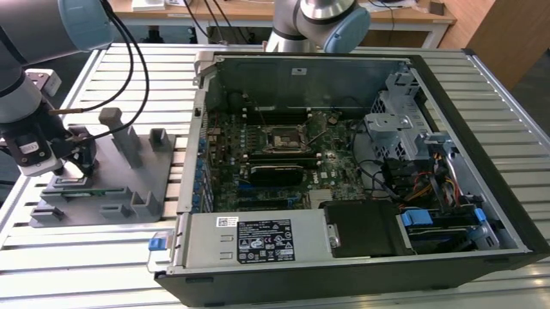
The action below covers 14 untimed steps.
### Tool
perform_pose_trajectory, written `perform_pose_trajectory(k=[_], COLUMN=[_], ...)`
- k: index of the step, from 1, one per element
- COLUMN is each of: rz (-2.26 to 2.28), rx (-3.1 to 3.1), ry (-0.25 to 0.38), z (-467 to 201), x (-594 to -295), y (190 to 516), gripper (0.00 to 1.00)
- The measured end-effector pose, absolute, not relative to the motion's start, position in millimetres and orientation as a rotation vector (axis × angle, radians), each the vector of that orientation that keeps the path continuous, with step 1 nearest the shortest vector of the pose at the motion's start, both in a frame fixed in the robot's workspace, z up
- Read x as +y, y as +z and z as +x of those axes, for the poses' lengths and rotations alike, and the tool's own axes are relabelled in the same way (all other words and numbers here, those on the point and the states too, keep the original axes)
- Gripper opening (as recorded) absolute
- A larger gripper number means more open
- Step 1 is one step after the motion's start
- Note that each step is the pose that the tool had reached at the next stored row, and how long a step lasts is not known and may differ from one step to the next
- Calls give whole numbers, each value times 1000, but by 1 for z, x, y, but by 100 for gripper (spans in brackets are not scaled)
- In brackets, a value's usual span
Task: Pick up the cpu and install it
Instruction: 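Pick up the cpu and move it towards the insertion slot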
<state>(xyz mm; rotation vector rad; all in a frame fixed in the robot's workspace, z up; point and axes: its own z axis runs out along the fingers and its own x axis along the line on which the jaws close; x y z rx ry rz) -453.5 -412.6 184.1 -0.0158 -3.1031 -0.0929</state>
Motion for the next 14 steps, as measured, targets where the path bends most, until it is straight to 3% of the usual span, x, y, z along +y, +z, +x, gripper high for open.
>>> perform_pose_trajectory(k=[2, 7, 9, 14], rz=[-16, -16, -16, -16], rx=[-3104, -3105, -3107, -3112], ry=[-93, -88, -88, -87], z=[-453, -453, -453, -454], x=[-413, -413, -413, -413], y=[184, 184, 185, 186], gripper=[54, 54, 61, 61])
